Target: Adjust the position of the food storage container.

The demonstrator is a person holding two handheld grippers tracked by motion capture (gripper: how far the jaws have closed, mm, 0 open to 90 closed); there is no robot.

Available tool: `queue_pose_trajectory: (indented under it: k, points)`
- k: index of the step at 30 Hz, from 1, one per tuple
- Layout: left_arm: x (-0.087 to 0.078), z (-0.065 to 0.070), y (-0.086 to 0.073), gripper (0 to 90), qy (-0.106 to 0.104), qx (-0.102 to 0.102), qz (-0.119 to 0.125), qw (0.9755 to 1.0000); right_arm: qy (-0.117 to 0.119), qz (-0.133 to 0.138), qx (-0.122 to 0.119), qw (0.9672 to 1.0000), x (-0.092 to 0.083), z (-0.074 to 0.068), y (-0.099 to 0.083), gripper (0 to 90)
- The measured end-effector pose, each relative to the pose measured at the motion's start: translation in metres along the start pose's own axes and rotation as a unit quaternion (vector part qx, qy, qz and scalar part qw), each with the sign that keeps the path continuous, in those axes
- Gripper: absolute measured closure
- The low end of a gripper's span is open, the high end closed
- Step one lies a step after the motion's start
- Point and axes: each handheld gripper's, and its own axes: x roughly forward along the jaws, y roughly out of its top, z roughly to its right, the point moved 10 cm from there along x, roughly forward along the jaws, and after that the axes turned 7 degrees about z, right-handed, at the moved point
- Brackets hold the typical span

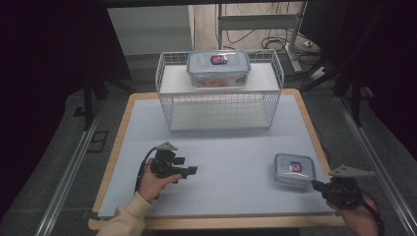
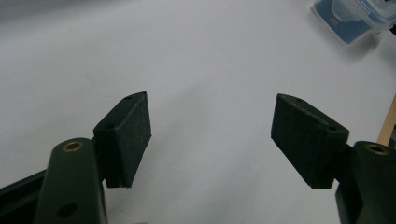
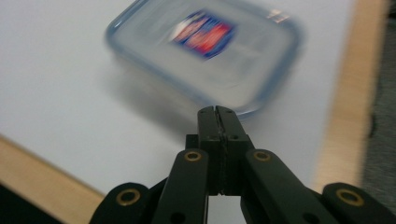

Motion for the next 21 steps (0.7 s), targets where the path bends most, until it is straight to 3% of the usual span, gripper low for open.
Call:
queue_pose_trajectory:
  k: [5, 9, 16, 21]
  points:
    - [-0.003, -0.001, 0.001, 28.3, 0.003, -0.002, 0.004, 1.0, -0.041, -0.011, 0.03, 0.9986, 0.004, 0.033, 0.003, 89.8]
    - [-0.007, -0.005, -0.003, 28.3, 0.01, -0.001, 0.005, 0.9999, -0.048, -0.034, 0.051, 0.997, 0.021, 0.051, -0.005, 89.8]
    - [-0.008, -0.009, -0.006, 28.3, 0.015, -0.005, 0.004, 0.9999, -0.007, -0.05, 0.079, 0.9956, 0.043, 0.046, -0.01, 89.8]
    - [-0.008, -0.009, -0.006, 28.3, 0.017, -0.004, 0.004, 0.9998, -0.003, -0.054, 0.073, 0.9959, 0.048, 0.039, -0.006, 89.8]
